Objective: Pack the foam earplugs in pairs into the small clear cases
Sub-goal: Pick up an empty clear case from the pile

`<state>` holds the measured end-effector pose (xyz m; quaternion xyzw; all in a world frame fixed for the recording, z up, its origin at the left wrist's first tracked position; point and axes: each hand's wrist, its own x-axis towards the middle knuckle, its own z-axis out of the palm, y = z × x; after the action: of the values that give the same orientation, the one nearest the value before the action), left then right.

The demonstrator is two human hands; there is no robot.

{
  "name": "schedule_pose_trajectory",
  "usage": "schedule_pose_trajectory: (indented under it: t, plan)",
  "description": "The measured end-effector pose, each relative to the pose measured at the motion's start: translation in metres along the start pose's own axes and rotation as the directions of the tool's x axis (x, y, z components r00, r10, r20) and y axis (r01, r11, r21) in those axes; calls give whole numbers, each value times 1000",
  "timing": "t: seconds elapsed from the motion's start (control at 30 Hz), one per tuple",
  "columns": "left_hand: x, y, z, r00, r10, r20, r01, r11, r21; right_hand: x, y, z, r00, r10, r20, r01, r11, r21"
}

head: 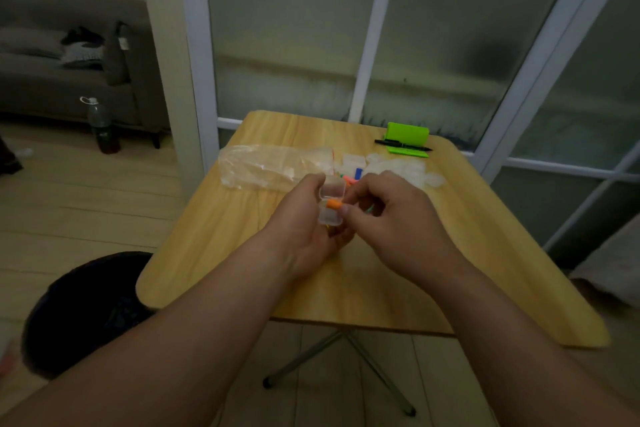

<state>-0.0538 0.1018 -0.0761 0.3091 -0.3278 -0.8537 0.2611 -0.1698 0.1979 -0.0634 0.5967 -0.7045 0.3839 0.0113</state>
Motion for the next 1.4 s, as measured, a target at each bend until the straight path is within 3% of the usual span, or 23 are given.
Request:
schedule_pose_trajectory:
  t: [0.23,0.47,0.57,0.67,0.77,0.9,1.2,1.3,1.4]
  plan:
    - [0,-9,4,997,1,80,0,1000,-16,-5,3,3,998,0,60,10,986,-165]
    - [3,-8,-2,994,-7,106,11,999,-33,-4,1,5,994,-18,108,31,992,-120]
    - [-1,-3,-1,995,9,98,-6,999,-37,1,3,3,999,46,20,-45,999,-26]
    - [-2,3,-1,998,58,19,-57,997,-45,8,14,-4,973,202,-112,-200,979,31]
    - [-2,9,-4,994,90,-55,-93,995,-39,6,24,2,949,311,-47,-314,945,-86]
    - [-3,12,-8,993,101,-60,-104,993,-50,1,22,22,939,335,73,-310,921,-237]
    - [-7,16,-14,992,106,-65,-109,993,-44,9,10,46,949,314,21,-279,872,-403]
    - [-9,15,-16,991,107,-80,-109,994,-15,11,13,46,946,323,41,-288,889,-355]
    - [-8,15,-18,990,108,-89,-109,994,-4,12,16,39,944,327,52,-311,930,-198]
